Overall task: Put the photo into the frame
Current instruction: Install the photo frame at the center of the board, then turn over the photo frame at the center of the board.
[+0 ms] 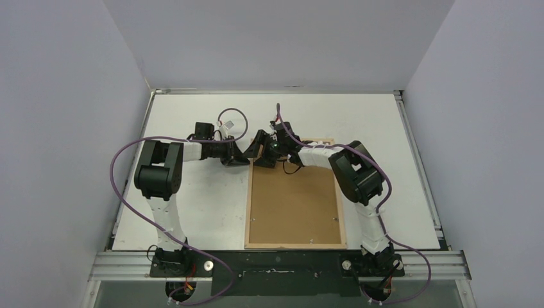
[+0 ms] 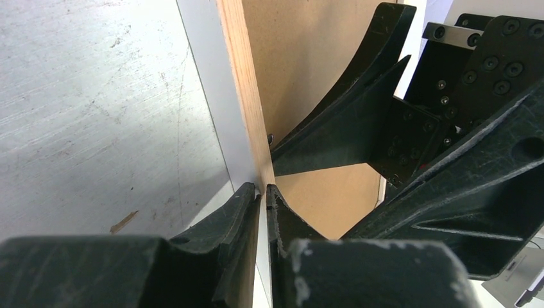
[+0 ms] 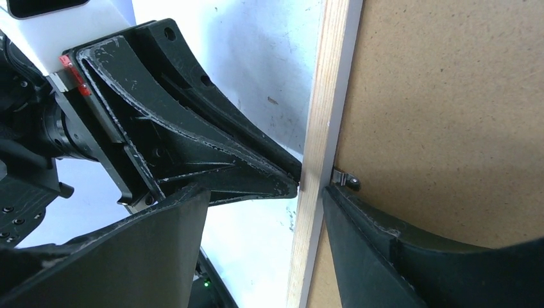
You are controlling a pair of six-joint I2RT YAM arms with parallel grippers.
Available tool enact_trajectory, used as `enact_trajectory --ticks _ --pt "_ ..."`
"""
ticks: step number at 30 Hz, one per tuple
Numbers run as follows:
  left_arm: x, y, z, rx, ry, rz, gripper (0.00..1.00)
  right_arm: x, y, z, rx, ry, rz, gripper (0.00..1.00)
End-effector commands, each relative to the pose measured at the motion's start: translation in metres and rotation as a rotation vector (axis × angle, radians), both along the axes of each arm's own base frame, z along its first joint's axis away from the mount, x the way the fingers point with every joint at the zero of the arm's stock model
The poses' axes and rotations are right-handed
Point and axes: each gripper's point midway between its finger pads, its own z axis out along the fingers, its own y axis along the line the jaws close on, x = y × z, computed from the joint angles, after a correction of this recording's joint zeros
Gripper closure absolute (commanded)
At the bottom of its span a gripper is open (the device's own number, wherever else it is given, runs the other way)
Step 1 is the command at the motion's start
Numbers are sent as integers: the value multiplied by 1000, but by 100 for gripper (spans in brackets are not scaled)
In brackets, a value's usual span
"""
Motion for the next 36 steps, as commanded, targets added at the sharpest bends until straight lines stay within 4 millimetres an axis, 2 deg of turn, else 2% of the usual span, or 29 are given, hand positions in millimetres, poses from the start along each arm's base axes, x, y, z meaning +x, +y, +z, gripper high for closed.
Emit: enact_trajectory --ticks 1,4,7,9,10,13,15,17,18,23,27,32,36 --pt "11 8 24 -26 -38 2 88 16 4 73 68 -175 0 32" --pt "16 21 33 -6 -40 20 77 13 -16 97 21 -215 -6 27" --pt "13 35 43 24 -47 18 69 11 -55 111 -78 -237 -41 19" --pt "4 40 45 60 -60 -11 66 16 -97 110 -209 -249 -110 16" --pt "-2 40 46 73 -59 -26 64 17 -124 106 -304 -240 -164 13" --pt "-26 33 39 99 -38 -74 62 10 -199 91 -469 -201 -294 7" --pt "-39 27 33 121 -32 -105 60 1 -251 82 -663 -218 -395 2" --pt "-49 20 29 139 -33 -131 58 -10 -291 70 -799 -196 -452 0" --pt "-52 17 25 158 -38 -141 56 -17 -304 63 -849 -176 -467 0" --pt "-61 11 7 289 -46 -202 53 -45 -337 35 -974 -93 -504 8" --pt "-63 11 -1 359 -56 -223 53 -57 -342 12 -986 -36 -490 16" --pt "-66 5 -6 359 -42 -235 53 -73 -330 -21 -925 44 -441 24" --pt "-68 -2 -11 358 -28 -248 54 -79 -318 -34 -851 65 -421 29"
